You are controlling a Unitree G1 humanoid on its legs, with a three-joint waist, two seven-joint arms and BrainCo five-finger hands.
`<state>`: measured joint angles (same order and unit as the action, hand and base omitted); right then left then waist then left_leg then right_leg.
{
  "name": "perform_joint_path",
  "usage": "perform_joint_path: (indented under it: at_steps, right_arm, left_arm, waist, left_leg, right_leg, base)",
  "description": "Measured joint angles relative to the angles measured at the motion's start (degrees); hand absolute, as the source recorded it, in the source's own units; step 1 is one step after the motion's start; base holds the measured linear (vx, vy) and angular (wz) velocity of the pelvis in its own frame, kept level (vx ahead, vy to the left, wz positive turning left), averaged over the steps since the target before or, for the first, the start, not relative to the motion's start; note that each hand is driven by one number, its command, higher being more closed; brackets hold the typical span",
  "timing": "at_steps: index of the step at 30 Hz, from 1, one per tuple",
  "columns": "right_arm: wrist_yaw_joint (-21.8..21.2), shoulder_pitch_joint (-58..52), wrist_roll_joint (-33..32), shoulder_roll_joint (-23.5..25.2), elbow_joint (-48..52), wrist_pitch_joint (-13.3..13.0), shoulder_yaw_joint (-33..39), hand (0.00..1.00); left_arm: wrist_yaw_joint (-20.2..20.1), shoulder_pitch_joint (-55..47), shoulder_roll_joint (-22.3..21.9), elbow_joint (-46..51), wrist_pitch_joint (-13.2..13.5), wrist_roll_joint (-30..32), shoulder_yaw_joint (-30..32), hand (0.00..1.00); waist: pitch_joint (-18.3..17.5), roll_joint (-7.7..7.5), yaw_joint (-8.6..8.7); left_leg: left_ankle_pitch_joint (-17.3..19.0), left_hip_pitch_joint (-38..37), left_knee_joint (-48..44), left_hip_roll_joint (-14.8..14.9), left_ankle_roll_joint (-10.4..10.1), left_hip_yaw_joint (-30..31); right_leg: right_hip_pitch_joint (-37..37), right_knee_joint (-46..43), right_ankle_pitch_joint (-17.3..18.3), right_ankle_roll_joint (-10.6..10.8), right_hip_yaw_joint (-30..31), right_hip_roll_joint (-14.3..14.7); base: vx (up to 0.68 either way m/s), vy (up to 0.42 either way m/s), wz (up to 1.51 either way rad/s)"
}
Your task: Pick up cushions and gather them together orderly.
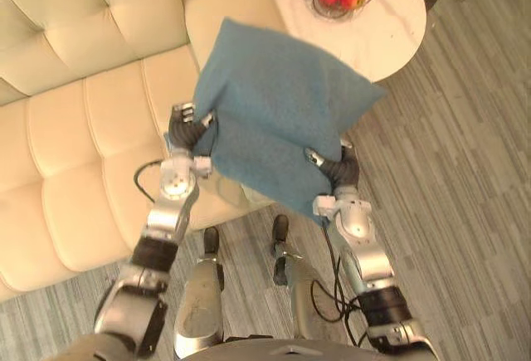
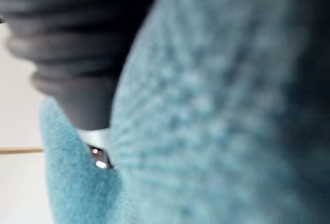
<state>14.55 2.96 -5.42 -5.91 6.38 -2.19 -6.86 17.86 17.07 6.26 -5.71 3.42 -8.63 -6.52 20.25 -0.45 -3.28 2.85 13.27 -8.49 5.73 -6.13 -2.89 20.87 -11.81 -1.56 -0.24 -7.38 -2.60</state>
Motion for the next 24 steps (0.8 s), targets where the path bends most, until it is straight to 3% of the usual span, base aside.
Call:
perform_joint_path:
  at_steps: [6,11,14,15,17,19,21,22,24]
  right_arm:
    - [-4.37,-11.65,6.04,2.34,7.93,0.04,-0.48,1.0]
    - [-5.78,-15.11,9.35,3.2,13.12,0.02,-3.27,1.0]
    - [-5.59,-16.48,11.55,3.16,16.48,-0.12,-4.06,1.0]
    - [-5.23,-16.43,12.57,3.08,17.65,-0.16,-4.07,1.0]
    - [-4.05,-16.21,12.75,3.04,17.86,-0.19,-4.11,1.0]
    - [-3.02,-14.54,14.41,2.9,17.64,-0.15,-4.1,1.0]
    - [-2.41,-13.34,14.87,2.85,17.38,-0.08,-4.09,1.0]
    - [-1.65,-12.94,14.93,2.69,17.37,-0.09,-4.04,1.0]
    - [-1.34,-12.85,15.05,2.11,16.93,-0.09,-3.36,1.0]
  left_arm:
    - [-2.16,-17.21,-4.28,11.14,0.0,4.49,1.86,1.0]
    - [-2.13,-25.74,-6.04,18.77,0.24,4.26,3.11,1.0]
    - [-2.04,-28.21,-6.36,22.39,0.85,4.12,2.99,1.0]
    - [-1.97,-28.57,-6.44,23.7,1.08,3.68,2.82,1.0]
    - [-1.91,-28.56,-6.59,24.35,1.43,3.51,2.72,1.0]
    - [-1.52,-28.58,-7.37,24.34,1.8,3.11,2.68,1.0]
    - [-1.08,-28.62,-7.56,24.33,1.82,2.39,2.56,1.0]
    - [-1.03,-28.65,-7.56,24.22,1.91,1.88,2.18,1.0]
    - [-0.98,-28.48,-7.62,22.92,2.88,1.38,1.19,1.0]
  waist:
    - [-7.69,2.97,0.51]
    - [-11.39,3.25,0.3]
    - [-11.73,3.29,0.38]
    - [-11.89,3.54,0.56]
    - [-12.53,3.56,0.81]
    - [-13.15,3.51,0.44]
    - [-13.23,3.45,0.38]
    - [-13.54,3.13,0.41]
    - [-15.66,4.64,0.86]
  left_leg:
    - [-0.6,-6.53,3.95,-0.26,-0.36,2.0]
    - [-0.57,-8.33,4.05,-0.58,-0.33,4.57]
    - [0.61,-6.66,0.16,-1.8,0.45,7.99]
    - [1.62,-4.15,-2.33,-2.02,1.79,7.62]
    - [2.47,-2.2,-3.18,0.11,2.67,1.85]
    - [3.35,-0.32,-7.99,5.08,4.89,-10.62]
    - [3.81,-1.12,-11.21,8.6,5.6,-16.4]
    - [3.97,-2.3,-12.98,11.89,5.69,-20.18]
    - [2.57,-2.99,-12.79,14.99,7.02,-23.16]
  right_leg:
    - [-5.38,-1.69,3.95,0.42,-2.71,-0.82]
    - [-8.33,-3.74,6.37,0.67,-5.33,-1.81]
    - [-9.71,-7.24,8.88,0.95,-9.81,-4.25]
    - [-9.69,-8.69,9.73,1.03,-12.62,-5.71]
    - [-9.6,-9.15,9.87,1.05,-15.79,-7.67]
    - [-8.8,-10.04,9.22,1.64,-18.25,-11.37]
    - [-8.92,-9.8,8.03,2.7,-18.74,-13.43]
    - [-8.92,-8.45,5.96,4.28,-18.89,-15.09]
    - [-8.89,-5.44,2.59,6.88,-19.7,-16.07]
  base:
    - [0.14,0.001,0.22]
    - [0.02,-0.011,0.36]
    - [-0.07,0.005,0.87]
    - [-0.12,0.033,1.11]
    - [-0.12,0.067,1.05]
    - [-0.09,0.159,0.76]
    - [-0.11,0.27,0.42]
    - [-0.13,0.44,0.35]
    - [-0.09,0.466,0.39]
